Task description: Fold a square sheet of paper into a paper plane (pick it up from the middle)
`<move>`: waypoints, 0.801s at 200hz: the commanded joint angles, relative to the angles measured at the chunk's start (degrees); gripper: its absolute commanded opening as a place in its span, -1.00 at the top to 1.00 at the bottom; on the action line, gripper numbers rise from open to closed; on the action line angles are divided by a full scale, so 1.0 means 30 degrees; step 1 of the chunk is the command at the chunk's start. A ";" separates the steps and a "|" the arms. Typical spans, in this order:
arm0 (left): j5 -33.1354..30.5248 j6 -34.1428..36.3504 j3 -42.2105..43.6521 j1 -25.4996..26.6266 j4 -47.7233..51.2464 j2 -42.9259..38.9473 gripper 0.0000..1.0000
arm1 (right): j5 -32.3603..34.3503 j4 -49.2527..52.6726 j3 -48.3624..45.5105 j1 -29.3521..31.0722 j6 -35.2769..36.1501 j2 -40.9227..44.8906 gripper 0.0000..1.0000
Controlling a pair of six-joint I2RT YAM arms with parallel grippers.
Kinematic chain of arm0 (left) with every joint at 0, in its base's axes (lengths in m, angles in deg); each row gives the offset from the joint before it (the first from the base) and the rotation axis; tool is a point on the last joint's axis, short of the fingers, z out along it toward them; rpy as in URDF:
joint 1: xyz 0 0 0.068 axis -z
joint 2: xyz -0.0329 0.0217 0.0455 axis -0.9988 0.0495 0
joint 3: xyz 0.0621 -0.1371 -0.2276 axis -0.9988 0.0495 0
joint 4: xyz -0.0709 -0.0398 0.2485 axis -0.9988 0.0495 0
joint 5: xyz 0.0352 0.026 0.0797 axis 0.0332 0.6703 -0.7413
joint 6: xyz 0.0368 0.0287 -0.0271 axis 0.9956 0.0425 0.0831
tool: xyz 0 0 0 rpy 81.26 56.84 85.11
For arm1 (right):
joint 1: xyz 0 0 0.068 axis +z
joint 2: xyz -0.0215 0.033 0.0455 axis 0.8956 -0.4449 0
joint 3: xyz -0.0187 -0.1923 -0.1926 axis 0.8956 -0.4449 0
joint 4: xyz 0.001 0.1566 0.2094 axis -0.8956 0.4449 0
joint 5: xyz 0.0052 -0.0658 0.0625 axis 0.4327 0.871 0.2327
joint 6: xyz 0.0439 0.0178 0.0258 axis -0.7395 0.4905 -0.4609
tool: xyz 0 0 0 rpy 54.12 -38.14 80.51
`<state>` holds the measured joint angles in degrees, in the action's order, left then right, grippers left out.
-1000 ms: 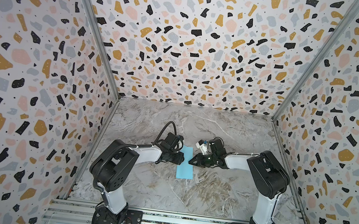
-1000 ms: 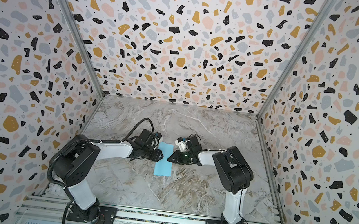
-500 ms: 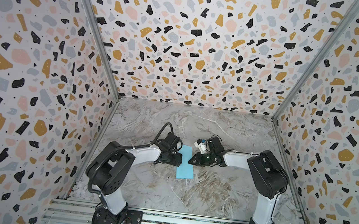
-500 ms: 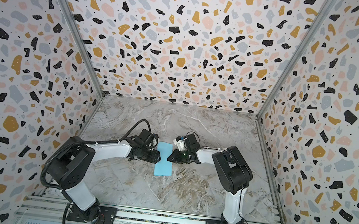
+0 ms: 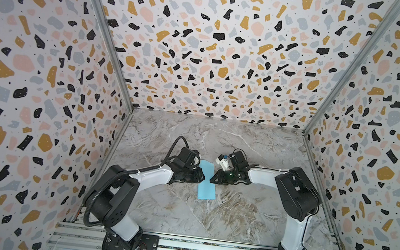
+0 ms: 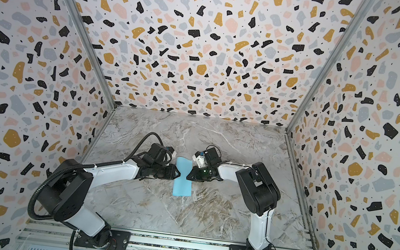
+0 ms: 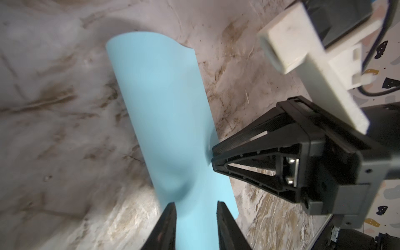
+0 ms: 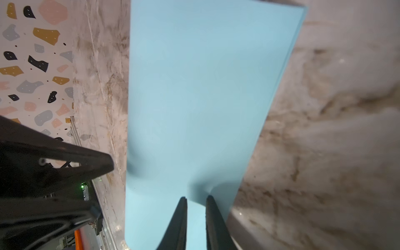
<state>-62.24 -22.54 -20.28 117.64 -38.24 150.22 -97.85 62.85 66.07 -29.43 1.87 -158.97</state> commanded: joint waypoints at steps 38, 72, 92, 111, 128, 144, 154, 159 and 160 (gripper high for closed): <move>-0.0200 0.0188 0.0104 -0.0074 -0.0024 0.1507 0.57 | 0.3255 0.2553 -0.0268 0.0134 0.0410 -0.1631 0.63; -0.1664 0.0158 0.0309 -0.0309 0.0750 0.1594 0.63 | 0.3600 0.2788 -0.0312 0.0159 0.0537 -0.1709 0.63; -0.2413 0.0255 0.0324 -0.0345 0.1379 0.1539 0.64 | 0.3800 0.2947 -0.0327 0.0134 0.0672 -0.1776 0.64; -0.2925 0.0342 0.0225 -0.0361 0.1874 0.1325 0.64 | 0.3917 0.2996 -0.0312 0.0132 0.0713 -0.1842 0.64; -0.2605 0.0443 -0.0227 -0.0362 0.2080 0.0675 0.64 | 0.3874 0.3033 -0.0278 0.0138 0.0713 -0.1831 0.65; -0.1967 0.0395 -0.0781 -0.0341 0.1993 -0.0209 0.62 | 0.3888 0.3024 -0.0227 0.0138 0.0702 -0.1807 0.65; -0.1477 0.0306 -0.1031 -0.0316 0.1726 -0.0709 0.61 | 0.3900 0.3024 -0.0225 0.0135 0.0693 -0.1807 0.65; -0.1311 0.0209 -0.1117 -0.0294 0.1604 -0.0875 0.61 | 0.3899 0.3030 -0.0210 0.0151 0.0693 -0.1817 0.65; -0.1284 0.0189 -0.1129 -0.0290 0.1578 -0.0916 0.61 | 0.3894 0.3026 -0.0199 0.0135 0.0690 -0.1819 0.65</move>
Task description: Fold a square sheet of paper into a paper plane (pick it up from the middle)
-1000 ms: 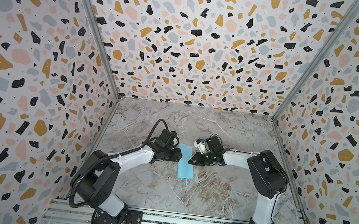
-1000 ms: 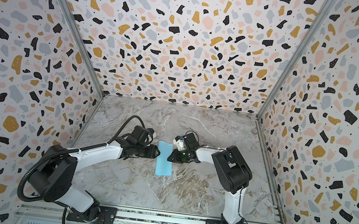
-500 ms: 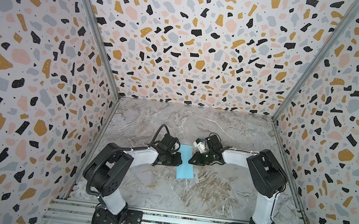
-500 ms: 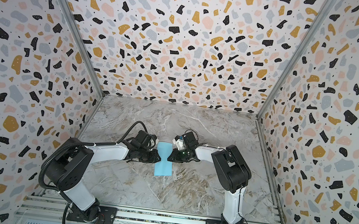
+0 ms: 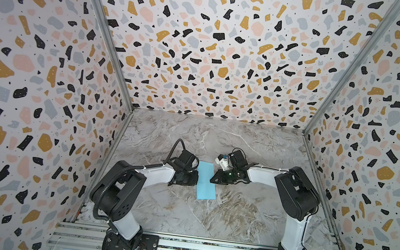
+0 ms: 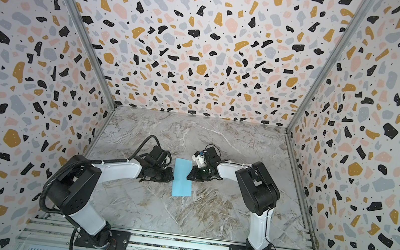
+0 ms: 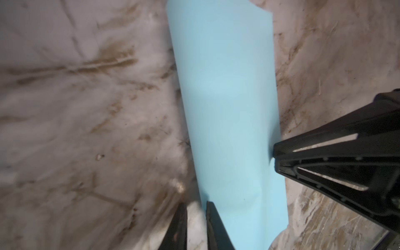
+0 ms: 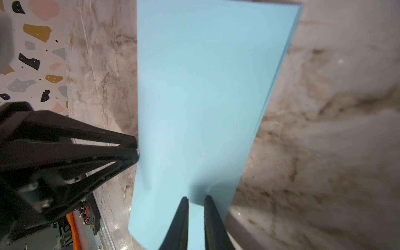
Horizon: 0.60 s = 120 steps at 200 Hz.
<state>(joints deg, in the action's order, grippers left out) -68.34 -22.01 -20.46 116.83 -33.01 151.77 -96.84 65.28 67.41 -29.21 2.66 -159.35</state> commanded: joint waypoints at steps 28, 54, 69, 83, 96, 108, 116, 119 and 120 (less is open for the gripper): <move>0.1426 -0.0539 -0.1191 0.0409 -0.0965 -0.1464 0.61 | 0.3616 0.2218 -0.0640 0.0065 0.0422 -0.1755 0.65; 0.2001 -0.0789 -0.1275 0.0965 -0.1688 -0.0612 0.61 | 0.3709 0.2218 -0.0713 0.0072 0.0396 -0.1792 0.65; 0.2343 -0.0727 -0.1748 0.1363 -0.1677 0.0265 0.61 | 0.3687 0.2262 -0.0728 0.0079 0.0420 -0.1818 0.66; 0.2006 -0.0500 -0.2262 0.1687 -0.1272 0.0982 0.61 | 0.3768 0.2320 -0.0728 0.0065 0.0428 -0.1835 0.66; 0.1378 -0.0339 -0.2621 0.1759 -0.0708 0.1558 0.62 | 0.3812 0.2338 -0.0755 0.0078 0.0466 -0.1814 0.66; 0.0659 -0.0160 -0.2805 0.1748 -0.0070 0.1997 0.63 | 0.3856 0.2356 -0.0759 0.0068 0.0442 -0.1818 0.66; 0.0107 -0.0046 -0.2866 0.1741 0.0346 0.2235 0.64 | 0.3902 0.2382 -0.0750 0.0081 0.0448 -0.1825 0.66; -0.0032 -0.0008 -0.2840 0.1741 0.0478 0.2293 0.64 | 0.3917 0.2390 -0.0756 0.0064 0.0451 -0.1841 0.66; -0.0082 0.0007 -0.2840 0.1741 0.0511 0.2314 0.64 | 0.3932 0.2405 -0.0756 0.0075 0.0438 -0.1842 0.66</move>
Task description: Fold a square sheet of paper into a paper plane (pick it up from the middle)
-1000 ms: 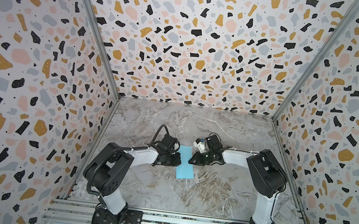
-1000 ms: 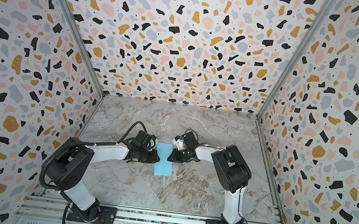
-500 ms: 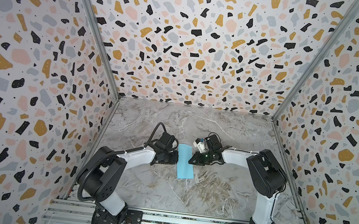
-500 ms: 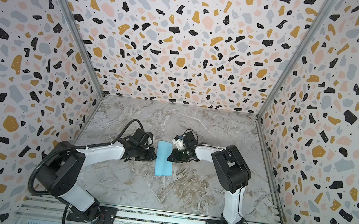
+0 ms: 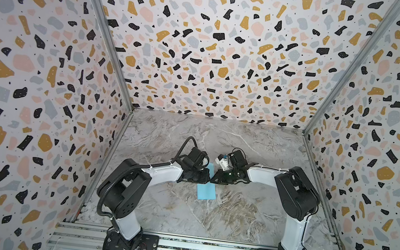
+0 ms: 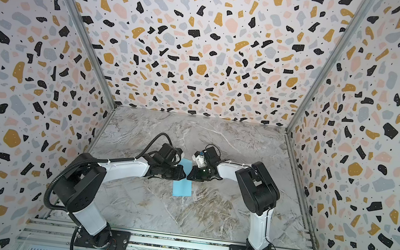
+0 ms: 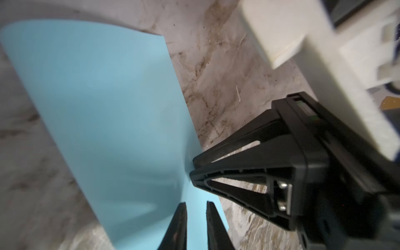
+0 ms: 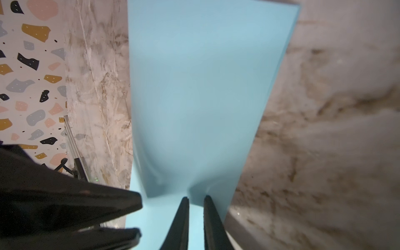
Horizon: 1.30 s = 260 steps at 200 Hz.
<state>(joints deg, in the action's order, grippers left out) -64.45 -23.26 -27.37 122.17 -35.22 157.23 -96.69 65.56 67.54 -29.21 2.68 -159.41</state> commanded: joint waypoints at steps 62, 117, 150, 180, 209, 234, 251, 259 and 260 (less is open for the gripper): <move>-0.3484 0.0962 0.0071 -0.0037 0.2927 0.0982 0.68 | 0.4479 0.2646 -0.0946 0.0073 0.0505 -0.1940 0.67; -0.5061 0.1717 0.0473 -0.0391 0.4491 0.0003 0.68 | 0.4852 0.2647 -0.1101 0.0082 0.0404 -0.1920 0.69; -0.4939 0.1913 0.0581 -0.0623 0.4733 -0.0624 0.71 | 0.4862 0.2647 -0.1065 0.0097 0.0412 -0.1939 0.69; -0.3599 0.1546 0.0001 -0.0595 0.4105 -0.2156 0.73 | 0.4843 0.2624 -0.1064 0.0097 0.0374 -0.1931 0.70; -0.2031 0.0642 0.0342 -0.0369 0.2638 -0.2871 0.73 | 0.4864 0.2601 -0.1065 0.0146 0.0355 -0.1961 0.70; -0.0775 0.0109 0.0687 -0.0171 0.1705 -0.2066 0.73 | 0.4823 0.2593 -0.1034 0.0214 0.0343 -0.2059 0.70; -0.0747 0.0251 0.0366 -0.0041 0.2015 -0.1415 0.73 | 0.4834 0.2603 -0.1006 0.0210 0.0360 -0.2084 0.70; -0.0915 0.0386 0.0312 0.0019 0.2223 -0.1128 0.73 | 0.4833 0.2593 -0.1005 0.0215 0.0355 -0.2085 0.70; -0.0937 0.0383 0.0312 0.0020 0.2234 -0.1098 0.73 | 0.4833 0.2593 -0.1005 0.0215 0.0355 -0.2085 0.70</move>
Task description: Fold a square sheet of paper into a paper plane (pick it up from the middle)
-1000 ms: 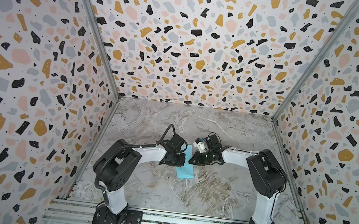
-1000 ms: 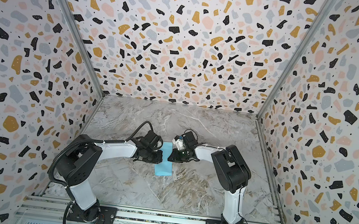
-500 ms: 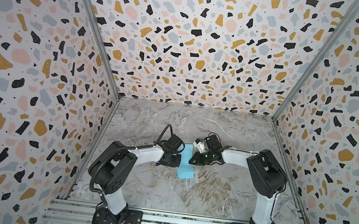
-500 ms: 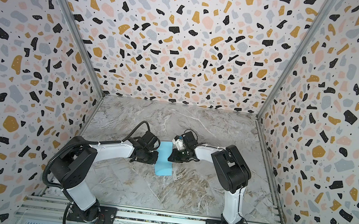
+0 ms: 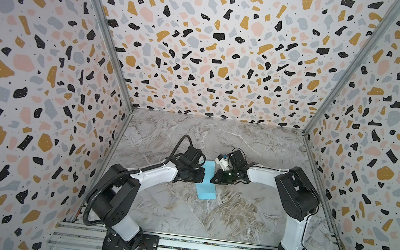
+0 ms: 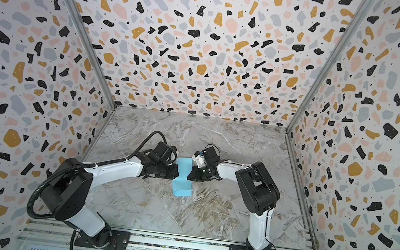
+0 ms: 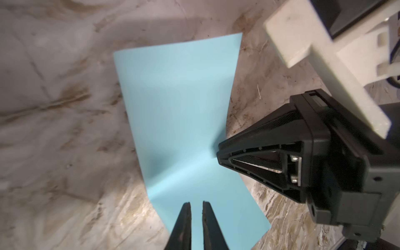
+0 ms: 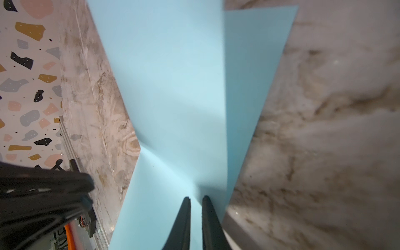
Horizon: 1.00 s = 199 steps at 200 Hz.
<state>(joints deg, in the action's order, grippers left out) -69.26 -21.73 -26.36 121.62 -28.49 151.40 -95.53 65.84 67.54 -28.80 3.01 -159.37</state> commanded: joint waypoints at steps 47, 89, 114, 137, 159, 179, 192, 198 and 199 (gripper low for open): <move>-0.0761 0.0602 0.0805 0.0204 0.0915 0.1682 0.73 | 0.4506 0.2510 -0.1028 0.0087 0.0246 -0.2187 0.70; -0.2286 0.1791 0.0921 0.0156 0.2548 0.1796 0.73 | 0.4756 0.2553 -0.1166 0.0094 0.0305 -0.2129 0.71; -0.3979 0.2514 0.0751 0.0116 0.3575 0.1400 0.73 | 0.4844 0.2473 -0.1270 0.0087 0.0271 -0.2070 0.72; -0.4777 0.2822 0.0054 0.0116 0.4208 0.0832 0.74 | 0.4829 0.2461 -0.1283 0.0090 0.0232 -0.2052 0.71; -0.3348 0.2577 -0.0390 0.0116 0.3655 -0.0021 0.74 | 0.4866 0.2496 -0.1240 0.0092 0.0255 -0.2013 0.72; -0.1458 0.1735 -0.0162 0.0173 0.2190 -0.0768 0.75 | 0.4877 0.2511 -0.1211 0.0094 0.0268 -0.2026 0.71; -0.0250 0.0991 0.0255 0.0275 0.0957 -0.0865 0.75 | 0.4865 0.2481 -0.1189 0.0080 0.0259 -0.2055 0.72; 0.0236 0.0733 0.0426 0.0339 0.0530 -0.0777 0.75 | 0.4859 0.2501 -0.1189 0.0087 0.0230 -0.2068 0.72; 0.0308 0.0711 0.0450 0.0344 0.0485 -0.0771 0.75 | 0.4844 0.2498 -0.1185 0.0091 0.0241 -0.2069 0.72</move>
<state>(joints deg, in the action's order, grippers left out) -75.29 -16.31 -25.07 122.17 -21.32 150.22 -95.07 65.87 67.52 -28.80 3.03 -159.30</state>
